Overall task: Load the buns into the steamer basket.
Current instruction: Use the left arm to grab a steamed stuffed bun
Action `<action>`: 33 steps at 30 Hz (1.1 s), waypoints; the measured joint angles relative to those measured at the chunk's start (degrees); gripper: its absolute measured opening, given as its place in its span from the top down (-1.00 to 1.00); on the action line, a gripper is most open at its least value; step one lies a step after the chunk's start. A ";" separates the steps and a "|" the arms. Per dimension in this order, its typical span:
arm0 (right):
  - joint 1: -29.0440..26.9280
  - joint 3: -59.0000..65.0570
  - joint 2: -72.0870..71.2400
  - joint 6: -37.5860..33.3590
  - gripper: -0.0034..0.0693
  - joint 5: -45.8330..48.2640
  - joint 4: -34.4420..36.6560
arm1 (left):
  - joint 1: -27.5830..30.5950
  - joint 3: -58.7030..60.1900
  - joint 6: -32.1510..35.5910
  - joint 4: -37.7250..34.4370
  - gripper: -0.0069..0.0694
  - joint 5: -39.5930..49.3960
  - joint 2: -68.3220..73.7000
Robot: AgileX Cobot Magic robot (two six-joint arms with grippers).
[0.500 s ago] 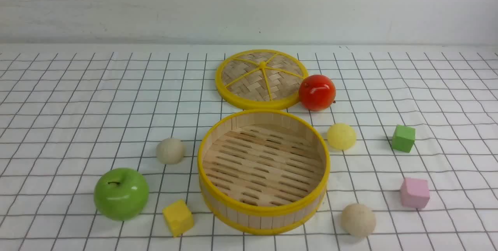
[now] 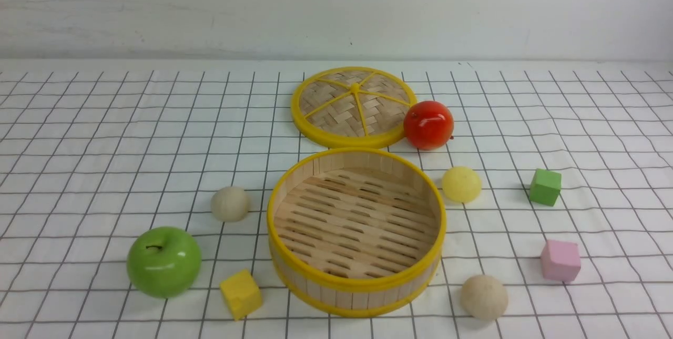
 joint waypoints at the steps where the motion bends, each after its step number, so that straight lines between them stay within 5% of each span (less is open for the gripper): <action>1: 0.00 0.00 0.00 0.00 0.25 0.00 0.00 | 0.00 0.00 0.00 0.00 0.19 0.00 0.00; 13: 0.00 0.00 0.00 0.00 0.25 0.00 0.00 | 0.00 0.00 -0.86 -1.33 0.19 -4.14 0.00; 18: 0.00 0.00 0.00 0.00 0.25 0.00 0.00 | 0.00 0.00 -4.80 -9.90 0.19 -15.38 0.00; 24: 0.00 0.00 0.00 0.00 0.25 0.00 0.00 | 0.00 -0.69 -5.56 -11.39 0.19 -25.10 0.00; 33: 0.00 0.00 0.00 0.00 0.25 0.00 0.00 | 0.00 -21.34 -5.80 -7.79 0.19 -23.92 7.00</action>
